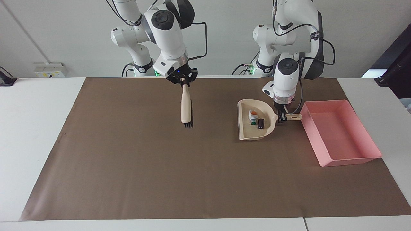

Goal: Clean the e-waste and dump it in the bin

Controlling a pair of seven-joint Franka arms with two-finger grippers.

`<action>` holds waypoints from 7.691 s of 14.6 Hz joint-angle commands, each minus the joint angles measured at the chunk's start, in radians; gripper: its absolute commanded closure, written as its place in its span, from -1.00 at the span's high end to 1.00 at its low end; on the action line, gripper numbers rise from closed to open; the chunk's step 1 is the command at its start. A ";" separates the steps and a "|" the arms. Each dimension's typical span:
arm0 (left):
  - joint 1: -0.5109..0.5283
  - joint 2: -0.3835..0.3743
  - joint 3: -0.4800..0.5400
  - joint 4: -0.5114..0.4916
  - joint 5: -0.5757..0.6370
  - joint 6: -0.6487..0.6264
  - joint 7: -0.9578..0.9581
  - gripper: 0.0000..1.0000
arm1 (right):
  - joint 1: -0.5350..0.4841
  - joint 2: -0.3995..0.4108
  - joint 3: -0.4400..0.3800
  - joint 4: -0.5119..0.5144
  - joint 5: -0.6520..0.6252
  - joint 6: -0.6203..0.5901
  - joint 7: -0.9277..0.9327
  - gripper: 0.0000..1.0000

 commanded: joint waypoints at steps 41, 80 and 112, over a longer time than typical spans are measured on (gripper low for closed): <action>0.391 0.074 0.010 0.335 0.814 -0.218 0.009 -1.00 | -0.607 0.014 0.025 -0.379 -0.252 0.469 -0.563 1.00; -0.063 0.135 0.007 0.026 0.186 0.067 -0.144 -0.40 | -0.243 0.059 -0.200 0.327 -0.197 -0.180 -0.237 1.00; 0.207 0.052 0.021 0.723 -0.252 -0.698 -1.259 0.96 | -0.245 0.017 -0.189 0.289 -0.197 -0.169 -0.294 1.00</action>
